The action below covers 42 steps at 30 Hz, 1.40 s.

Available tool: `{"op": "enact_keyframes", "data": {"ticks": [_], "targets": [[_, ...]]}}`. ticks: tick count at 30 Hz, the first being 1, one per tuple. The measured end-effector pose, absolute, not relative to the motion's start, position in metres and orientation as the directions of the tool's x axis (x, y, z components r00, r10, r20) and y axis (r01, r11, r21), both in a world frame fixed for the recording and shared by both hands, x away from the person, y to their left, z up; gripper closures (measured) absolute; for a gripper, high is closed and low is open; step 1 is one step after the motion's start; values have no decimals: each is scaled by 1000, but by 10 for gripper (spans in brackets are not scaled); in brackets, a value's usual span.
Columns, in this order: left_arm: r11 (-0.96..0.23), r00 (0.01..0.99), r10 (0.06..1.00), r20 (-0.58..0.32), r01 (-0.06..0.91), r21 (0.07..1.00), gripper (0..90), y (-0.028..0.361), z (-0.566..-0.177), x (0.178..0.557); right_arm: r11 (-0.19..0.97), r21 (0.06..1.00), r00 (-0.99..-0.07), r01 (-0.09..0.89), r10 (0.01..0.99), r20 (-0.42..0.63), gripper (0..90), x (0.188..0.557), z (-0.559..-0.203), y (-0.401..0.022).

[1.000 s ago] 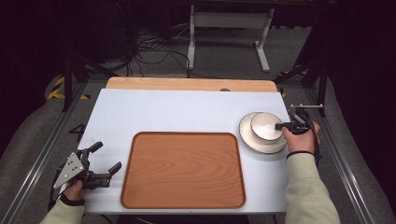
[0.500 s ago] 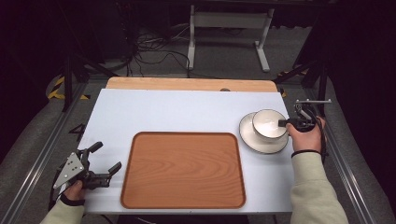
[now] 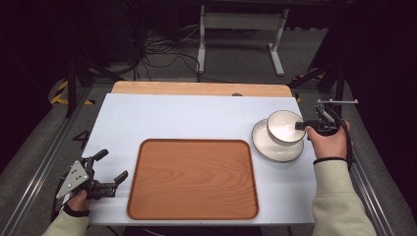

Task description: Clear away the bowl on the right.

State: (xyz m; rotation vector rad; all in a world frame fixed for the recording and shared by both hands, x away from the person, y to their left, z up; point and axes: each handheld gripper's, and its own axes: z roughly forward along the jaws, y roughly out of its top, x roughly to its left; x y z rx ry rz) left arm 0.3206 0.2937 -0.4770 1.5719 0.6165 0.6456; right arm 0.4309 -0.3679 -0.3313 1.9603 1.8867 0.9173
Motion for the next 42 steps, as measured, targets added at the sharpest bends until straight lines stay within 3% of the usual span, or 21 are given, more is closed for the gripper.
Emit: {"op": "enact_keyframes", "data": {"ticks": [17, 42], "targets": [[-91, 699, 713, 52, 19, 996, 2, 294, -477, 321, -54, 591, -114, 805, 963, 243, 817, 422, -316, -329], [-91, 699, 713, 53, 18, 996, 3, 294, -477, 321, 111, 576, -332, 810, 896, 294, 814, 407, -305, -231]]}}
